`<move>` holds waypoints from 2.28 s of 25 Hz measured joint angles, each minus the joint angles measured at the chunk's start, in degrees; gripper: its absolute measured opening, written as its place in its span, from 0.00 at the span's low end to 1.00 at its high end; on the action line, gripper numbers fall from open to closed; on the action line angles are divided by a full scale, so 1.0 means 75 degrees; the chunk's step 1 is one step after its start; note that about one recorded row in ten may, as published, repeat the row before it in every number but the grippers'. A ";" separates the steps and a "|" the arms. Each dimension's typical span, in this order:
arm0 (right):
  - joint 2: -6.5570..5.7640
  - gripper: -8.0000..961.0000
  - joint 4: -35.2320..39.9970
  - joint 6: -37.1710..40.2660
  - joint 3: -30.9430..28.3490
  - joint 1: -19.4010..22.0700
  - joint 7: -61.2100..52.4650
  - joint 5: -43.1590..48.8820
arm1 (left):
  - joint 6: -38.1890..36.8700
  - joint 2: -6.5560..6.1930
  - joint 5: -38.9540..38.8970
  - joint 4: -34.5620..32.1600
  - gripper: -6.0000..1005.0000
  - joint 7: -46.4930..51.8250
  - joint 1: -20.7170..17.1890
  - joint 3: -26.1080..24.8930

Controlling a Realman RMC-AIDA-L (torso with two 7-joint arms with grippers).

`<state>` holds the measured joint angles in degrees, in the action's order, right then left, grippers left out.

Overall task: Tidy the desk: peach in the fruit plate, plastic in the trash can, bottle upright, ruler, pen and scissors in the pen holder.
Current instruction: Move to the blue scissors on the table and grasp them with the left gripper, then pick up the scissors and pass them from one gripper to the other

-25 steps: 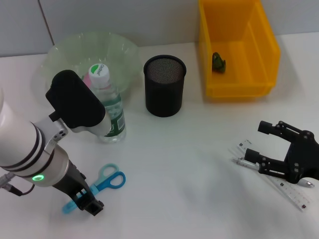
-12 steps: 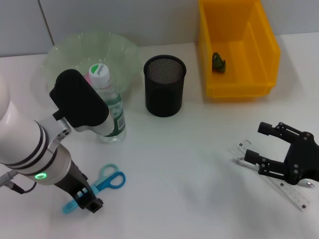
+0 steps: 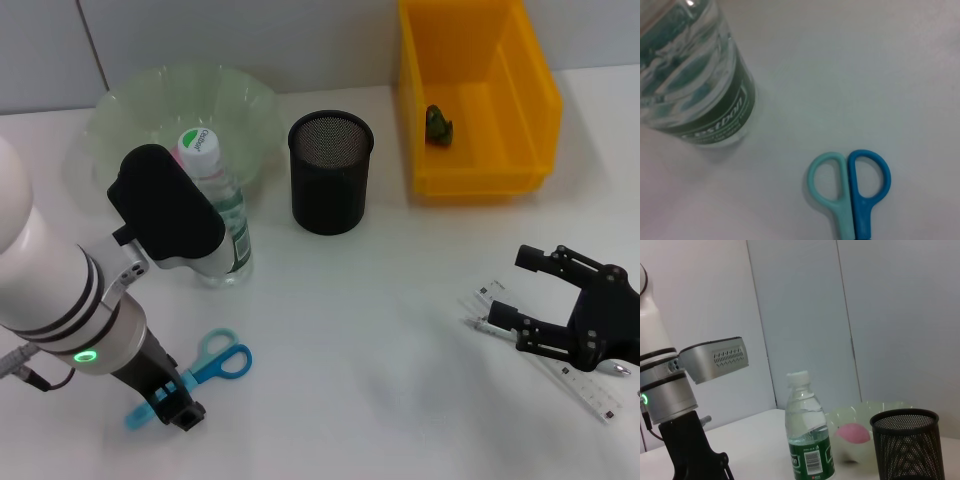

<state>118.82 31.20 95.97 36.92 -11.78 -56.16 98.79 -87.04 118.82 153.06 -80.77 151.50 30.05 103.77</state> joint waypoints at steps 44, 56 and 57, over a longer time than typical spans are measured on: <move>0.0000 0.87 -0.0008 0.0001 0.0022 0.0023 0.0001 -0.0001 | 0.0107 0.0024 0.0335 0.0273 0.30 0.0083 0.0242 0.0257; 0.0000 0.87 -0.0012 0.0067 -0.0030 0.0036 0.0001 -0.0022 | 0.0044 0.0017 0.0337 0.0077 0.23 0.0063 0.0169 0.0352; 0.0000 0.87 -0.0012 0.0067 -0.0030 0.0036 0.0001 -0.0022 | 0.0044 0.0017 0.0337 0.0077 0.23 0.0063 0.0169 0.0352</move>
<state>118.82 31.11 96.47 36.70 -11.50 -56.16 98.63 -86.71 118.95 155.59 -80.20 151.98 31.32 106.41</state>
